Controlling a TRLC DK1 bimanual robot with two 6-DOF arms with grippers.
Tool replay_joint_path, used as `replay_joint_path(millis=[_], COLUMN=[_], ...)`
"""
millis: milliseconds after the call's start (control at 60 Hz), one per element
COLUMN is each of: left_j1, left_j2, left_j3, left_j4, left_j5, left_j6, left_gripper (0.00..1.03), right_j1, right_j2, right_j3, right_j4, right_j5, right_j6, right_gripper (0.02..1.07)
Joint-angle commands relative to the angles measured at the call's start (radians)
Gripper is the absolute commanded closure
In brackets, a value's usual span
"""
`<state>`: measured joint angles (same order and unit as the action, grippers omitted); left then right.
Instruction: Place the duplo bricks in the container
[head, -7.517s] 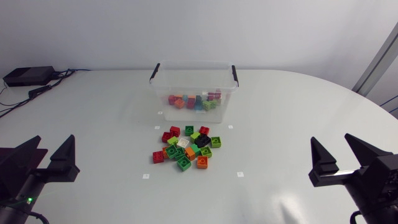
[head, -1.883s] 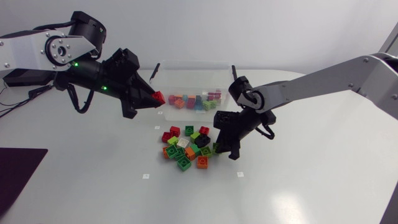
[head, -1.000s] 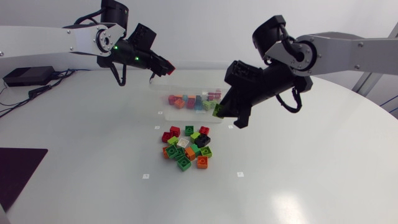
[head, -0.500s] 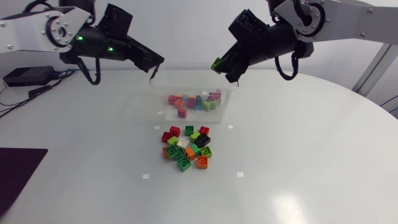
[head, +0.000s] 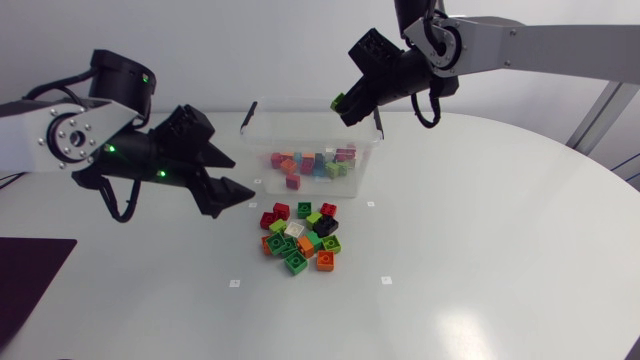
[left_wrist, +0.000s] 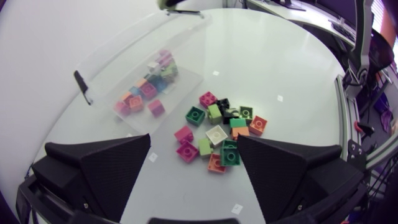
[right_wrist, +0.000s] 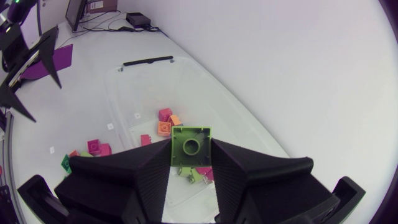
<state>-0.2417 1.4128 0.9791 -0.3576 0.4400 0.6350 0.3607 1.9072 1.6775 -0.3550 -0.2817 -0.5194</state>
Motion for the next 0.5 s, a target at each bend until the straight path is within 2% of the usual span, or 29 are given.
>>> replay_joint_path(millis=[0,67,133,167,267,350,483], left_j1=[-0.045,-0.062,-0.064,-0.065,-0.073,-0.088,-0.114], left_j2=[0.026,0.054,0.094,0.112,0.166,0.189,0.195], left_j3=[-0.071,-0.089,-0.092,-0.092,-0.097,-0.117,-0.161], left_j4=[0.002,0.005,0.012,0.014,0.017,0.042,0.117], left_j5=[0.011,0.011,0.011,0.011,0.011,0.011,-0.009], left_j6=[0.078,0.109,0.120,0.123,0.130,0.127,0.120], left_gripper=[0.07,0.07,0.07,0.07,0.07,0.07,0.07], right_j1=[0.012,0.014,0.015,0.017,0.018,0.015,0.017], right_j2=[0.059,0.079,0.099,0.105,0.112,0.075,-0.017], right_j3=[0.042,0.051,0.059,0.059,0.059,0.037,-0.029], right_j4=[0.028,0.037,0.040,0.047,0.062,0.079,0.094], right_j5=[0.032,0.049,0.065,0.076,0.102,0.102,0.101], right_j6=[0.030,0.033,0.033,0.033,0.041,0.050,0.053], right_gripper=[0.91,0.75,0.48,0.38,0.19,0.12,0.12])
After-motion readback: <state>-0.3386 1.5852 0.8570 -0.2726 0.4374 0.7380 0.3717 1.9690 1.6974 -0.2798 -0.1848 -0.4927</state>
